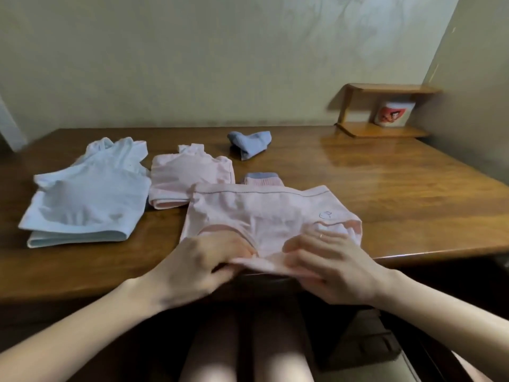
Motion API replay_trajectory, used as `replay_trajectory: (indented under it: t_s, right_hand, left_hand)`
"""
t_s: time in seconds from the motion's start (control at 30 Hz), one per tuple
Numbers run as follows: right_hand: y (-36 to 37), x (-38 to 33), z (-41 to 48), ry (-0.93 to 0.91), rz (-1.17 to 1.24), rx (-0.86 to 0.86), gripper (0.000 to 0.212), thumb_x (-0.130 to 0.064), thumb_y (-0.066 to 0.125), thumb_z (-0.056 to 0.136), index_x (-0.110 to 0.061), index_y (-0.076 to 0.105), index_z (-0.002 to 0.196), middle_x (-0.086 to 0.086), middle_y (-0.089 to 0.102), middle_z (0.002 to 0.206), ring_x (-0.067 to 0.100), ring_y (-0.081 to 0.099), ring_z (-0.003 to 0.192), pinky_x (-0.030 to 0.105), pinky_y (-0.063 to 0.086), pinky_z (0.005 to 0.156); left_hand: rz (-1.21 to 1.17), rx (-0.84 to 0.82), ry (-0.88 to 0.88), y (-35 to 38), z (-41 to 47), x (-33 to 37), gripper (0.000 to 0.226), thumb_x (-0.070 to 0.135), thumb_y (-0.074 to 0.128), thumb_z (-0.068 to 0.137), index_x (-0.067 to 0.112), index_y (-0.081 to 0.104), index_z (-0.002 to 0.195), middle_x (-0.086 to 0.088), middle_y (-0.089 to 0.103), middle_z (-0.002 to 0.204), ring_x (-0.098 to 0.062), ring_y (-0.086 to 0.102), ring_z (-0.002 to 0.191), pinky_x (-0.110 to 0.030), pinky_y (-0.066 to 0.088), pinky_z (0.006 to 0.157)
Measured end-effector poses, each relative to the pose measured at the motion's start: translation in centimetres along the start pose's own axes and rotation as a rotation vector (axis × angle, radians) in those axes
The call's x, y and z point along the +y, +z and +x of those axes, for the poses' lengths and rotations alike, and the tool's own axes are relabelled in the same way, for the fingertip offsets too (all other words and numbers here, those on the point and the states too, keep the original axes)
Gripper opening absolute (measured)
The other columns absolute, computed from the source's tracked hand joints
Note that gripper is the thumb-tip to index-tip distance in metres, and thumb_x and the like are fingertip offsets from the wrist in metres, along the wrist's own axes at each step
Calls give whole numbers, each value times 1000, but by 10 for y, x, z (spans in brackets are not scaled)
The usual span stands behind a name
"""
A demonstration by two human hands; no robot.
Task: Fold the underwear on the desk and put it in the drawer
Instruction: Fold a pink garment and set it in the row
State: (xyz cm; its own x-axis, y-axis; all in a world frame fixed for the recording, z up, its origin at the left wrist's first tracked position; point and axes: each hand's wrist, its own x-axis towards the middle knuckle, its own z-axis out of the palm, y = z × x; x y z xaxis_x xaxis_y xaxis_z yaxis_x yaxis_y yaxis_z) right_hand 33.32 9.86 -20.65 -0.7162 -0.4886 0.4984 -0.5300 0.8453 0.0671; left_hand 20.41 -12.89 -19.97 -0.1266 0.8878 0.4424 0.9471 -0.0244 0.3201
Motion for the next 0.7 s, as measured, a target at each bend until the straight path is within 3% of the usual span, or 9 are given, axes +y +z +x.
replay_trajectory:
  t_s: [0.07, 0.13, 0.17, 0.23, 0.33, 0.43, 0.53, 0.63, 0.7]
  right_hand:
    - [-20, 6, 25, 218, 190, 104, 12, -23, 62, 89, -13, 69, 88, -4, 66, 85, 15, 63, 73, 31, 51, 64]
    - [-36, 24, 53, 469, 351, 131, 8, -21, 69, 84, -18, 73, 90, -10, 69, 84, 8, 64, 75, 22, 51, 68]
    - [-40, 38, 66, 557, 392, 105, 9, -20, 70, 83, -20, 73, 92, -8, 70, 86, 6, 64, 78, 19, 51, 71]
    - [-39, 65, 84, 694, 438, -20, 12, -18, 72, 80, -21, 70, 91, -4, 69, 87, 6, 63, 81, 21, 51, 75]
    - [-17, 88, 99, 777, 418, -223, 17, -12, 71, 80, -21, 61, 90, -10, 58, 79, 6, 57, 75, 25, 47, 72]
    - [2, 92, 100, 732, 345, -324, 18, -9, 64, 84, -25, 56, 82, -9, 57, 81, 13, 55, 79, 25, 47, 68]
    - [6, 87, 94, 574, 96, -170, 20, -7, 59, 82, -25, 66, 85, -1, 61, 93, 18, 55, 88, 36, 50, 75]
    - [17, 69, 82, 263, -39, -18, 25, -19, 55, 87, -22, 68, 108, 3, 63, 113, 22, 56, 103, 34, 46, 84]
    - [30, 61, 72, 167, 25, -167, 39, -32, 42, 96, -24, 53, 132, -2, 52, 139, 15, 48, 126, 35, 38, 104]
  left_hand:
    - [-172, 79, -264, -16, 14, 5, 11, 26, 59, 88, 34, 65, 89, 25, 66, 83, 12, 59, 83, -5, 43, 71]
    - [-301, 138, -516, -29, 28, -4, 7, 41, 55, 86, 35, 60, 85, 19, 62, 76, 12, 58, 73, -6, 42, 60]
    - [-315, 196, -617, -32, 34, -14, 18, 48, 50, 83, 32, 58, 89, 17, 60, 80, 9, 59, 73, -8, 43, 60]
    - [-137, 276, -810, -38, 42, -36, 28, 51, 45, 87, 26, 53, 98, 10, 60, 95, -1, 59, 86, -20, 46, 72]
    - [245, 135, -1000, -34, 43, -59, 27, 41, 48, 92, 19, 41, 108, 2, 57, 99, -12, 59, 81, -26, 49, 67]
    - [195, 89, -1030, -26, 44, -66, 36, 38, 55, 89, 20, 32, 110, 2, 53, 90, -9, 55, 73, -22, 45, 59]
    - [-95, 158, -1080, -31, 42, -69, 40, 32, 62, 86, 25, 29, 108, -2, 59, 89, -13, 59, 79, -27, 49, 66]
    - [-292, 258, -1010, -44, 35, -70, 24, 17, 59, 89, 24, 41, 104, -8, 67, 84, -21, 63, 85, -35, 49, 78]
    - [-316, 304, -934, -52, 33, -67, 11, 12, 53, 92, 22, 54, 94, -3, 64, 88, -19, 60, 90, -30, 46, 78]
